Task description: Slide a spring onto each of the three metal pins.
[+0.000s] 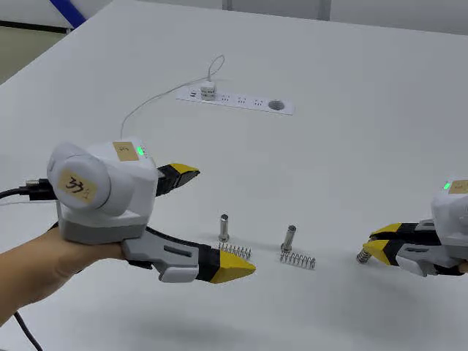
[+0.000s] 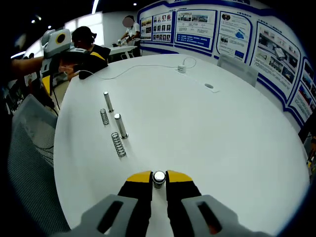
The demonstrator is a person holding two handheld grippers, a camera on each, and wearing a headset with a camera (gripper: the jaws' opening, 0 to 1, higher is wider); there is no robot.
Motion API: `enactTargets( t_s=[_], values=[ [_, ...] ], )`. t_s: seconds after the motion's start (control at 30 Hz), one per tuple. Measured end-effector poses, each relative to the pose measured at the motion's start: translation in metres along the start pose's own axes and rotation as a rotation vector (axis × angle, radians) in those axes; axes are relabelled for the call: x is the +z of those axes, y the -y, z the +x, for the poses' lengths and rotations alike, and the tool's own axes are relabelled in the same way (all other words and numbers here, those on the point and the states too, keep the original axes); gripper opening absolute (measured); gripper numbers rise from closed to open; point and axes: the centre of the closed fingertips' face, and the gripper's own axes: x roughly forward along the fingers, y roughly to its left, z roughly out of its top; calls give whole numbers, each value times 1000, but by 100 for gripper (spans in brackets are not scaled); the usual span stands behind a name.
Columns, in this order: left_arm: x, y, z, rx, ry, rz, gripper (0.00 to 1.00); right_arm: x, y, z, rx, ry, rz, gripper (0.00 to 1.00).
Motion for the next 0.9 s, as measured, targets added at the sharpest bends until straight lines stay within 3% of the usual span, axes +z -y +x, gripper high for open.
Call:
enactTargets(
  t_s=[0.23, 0.6, 0.73, 0.9],
  values=[
    [-1, 2, -1, -2, -2, 1, 100, -3, 2, 1, -19, -9, -4, 11],
    [0, 8, 1, -18, -8, 6, 100, 10, 8, -12, -45, 42, 14, 18],
    [1, 10, 1, -24, -8, 10, 100, 23, 1, -17, -42, 78, 0, 18],
    [1, 12, 1, -27, -12, 15, 100, 41, -20, -12, 12, 114, -72, 18]
  ],
)
